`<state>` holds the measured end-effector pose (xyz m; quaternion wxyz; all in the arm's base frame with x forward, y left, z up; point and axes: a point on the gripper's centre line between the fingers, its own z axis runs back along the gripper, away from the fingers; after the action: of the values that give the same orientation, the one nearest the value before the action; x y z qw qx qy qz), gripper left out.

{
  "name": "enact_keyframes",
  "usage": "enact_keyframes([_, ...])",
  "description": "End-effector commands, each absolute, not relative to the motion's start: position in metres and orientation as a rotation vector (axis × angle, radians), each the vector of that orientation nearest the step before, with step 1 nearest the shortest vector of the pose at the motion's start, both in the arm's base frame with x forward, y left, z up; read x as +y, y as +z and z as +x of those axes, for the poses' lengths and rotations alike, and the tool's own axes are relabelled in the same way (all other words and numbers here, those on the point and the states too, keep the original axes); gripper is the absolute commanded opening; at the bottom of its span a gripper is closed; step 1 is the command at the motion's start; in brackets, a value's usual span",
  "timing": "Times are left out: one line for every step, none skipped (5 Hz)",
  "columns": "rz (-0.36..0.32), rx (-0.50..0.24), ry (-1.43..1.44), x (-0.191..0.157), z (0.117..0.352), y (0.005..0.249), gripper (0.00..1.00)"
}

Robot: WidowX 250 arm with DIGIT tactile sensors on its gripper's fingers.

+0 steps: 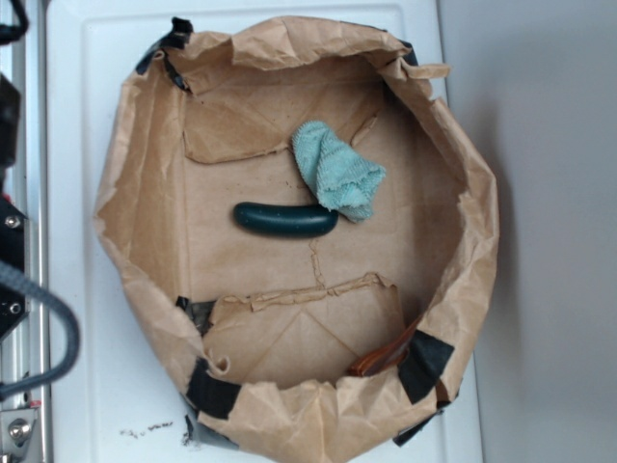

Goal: Grab the blue cloth.

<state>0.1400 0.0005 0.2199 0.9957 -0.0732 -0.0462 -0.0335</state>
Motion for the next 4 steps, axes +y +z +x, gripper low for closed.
enact_keyframes([-0.130, -0.163, -0.001, -0.023, 0.196, 0.184, 1.00])
enact_keyframes([-0.125, -0.192, 0.017, -0.033, 0.225, 0.153, 1.00])
enact_keyframes([-0.105, -0.260, 0.039, -0.033, 0.249, 0.127, 1.00])
enact_keyframes([-0.132, -0.196, 0.109, -0.017, 0.282, 0.121, 1.00])
